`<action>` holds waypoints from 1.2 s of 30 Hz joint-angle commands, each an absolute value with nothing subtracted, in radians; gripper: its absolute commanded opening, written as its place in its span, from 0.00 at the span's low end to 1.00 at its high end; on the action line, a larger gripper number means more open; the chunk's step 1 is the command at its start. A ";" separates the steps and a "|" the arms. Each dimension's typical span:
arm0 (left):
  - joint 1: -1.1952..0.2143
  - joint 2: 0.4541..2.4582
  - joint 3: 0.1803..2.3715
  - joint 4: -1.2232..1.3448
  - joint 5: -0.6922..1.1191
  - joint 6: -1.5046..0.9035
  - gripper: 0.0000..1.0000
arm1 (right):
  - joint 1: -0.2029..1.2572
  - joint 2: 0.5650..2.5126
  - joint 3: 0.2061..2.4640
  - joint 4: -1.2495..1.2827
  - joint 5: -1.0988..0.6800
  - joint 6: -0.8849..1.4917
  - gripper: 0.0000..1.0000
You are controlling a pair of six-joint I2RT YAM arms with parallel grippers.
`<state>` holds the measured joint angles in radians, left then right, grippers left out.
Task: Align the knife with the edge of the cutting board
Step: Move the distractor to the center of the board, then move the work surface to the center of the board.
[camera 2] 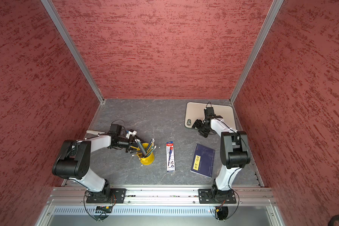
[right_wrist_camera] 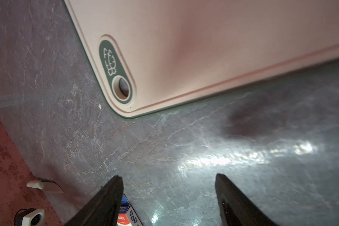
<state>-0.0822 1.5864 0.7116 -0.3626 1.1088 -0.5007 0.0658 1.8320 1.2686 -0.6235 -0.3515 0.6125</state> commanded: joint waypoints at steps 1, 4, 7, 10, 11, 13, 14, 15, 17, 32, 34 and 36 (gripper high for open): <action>-0.103 1.524 0.687 -0.402 1.091 -0.519 0.63 | 0.114 1.912 1.431 -0.710 -0.305 0.574 0.76; -0.128 1.471 0.672 -0.413 1.069 -0.544 0.63 | 0.160 2.008 1.577 -0.782 -0.260 0.574 0.76; -0.143 1.426 0.664 -0.449 1.057 -0.559 0.63 | 0.189 2.115 1.711 -0.845 -0.240 0.590 0.76; -0.149 1.363 0.651 -0.480 1.048 -0.575 0.63 | 0.205 2.193 1.800 -0.865 -0.219 0.606 0.76; -0.149 1.342 0.650 -0.491 1.048 -0.583 0.63 | 0.205 2.213 1.818 -0.864 -0.219 0.615 0.76; -0.148 1.303 0.657 -0.523 1.048 -0.593 0.63 | 0.205 2.256 1.858 -0.872 -0.219 0.624 0.76; -0.146 1.284 0.664 -0.548 1.049 -0.590 0.63 | 0.205 2.278 1.880 -0.883 -0.219 0.624 0.76; -0.144 1.266 0.675 -0.573 1.044 -0.583 0.63 | 0.206 2.300 1.897 -0.892 -0.223 0.624 0.76; -0.132 1.237 0.698 -0.618 1.033 -0.566 0.65 | 0.207 2.336 1.928 -0.910 -0.238 0.624 0.76; 0.131 1.193 0.782 -0.696 0.840 -0.542 0.67 | 0.379 2.413 1.955 -0.928 -0.367 0.595 0.71; 0.153 1.199 0.780 -0.669 0.790 -0.568 0.67 | 0.435 2.421 1.980 -0.928 -0.384 0.601 0.71; 0.170 1.205 0.771 -0.634 0.747 -0.596 0.67 | 0.486 2.425 1.999 -0.915 -0.401 0.631 0.71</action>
<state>0.1482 1.1931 0.7605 -0.6716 0.8429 -0.5716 0.3645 2.3615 1.9762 -0.8848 -0.2710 0.5983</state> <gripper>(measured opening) 0.668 0.710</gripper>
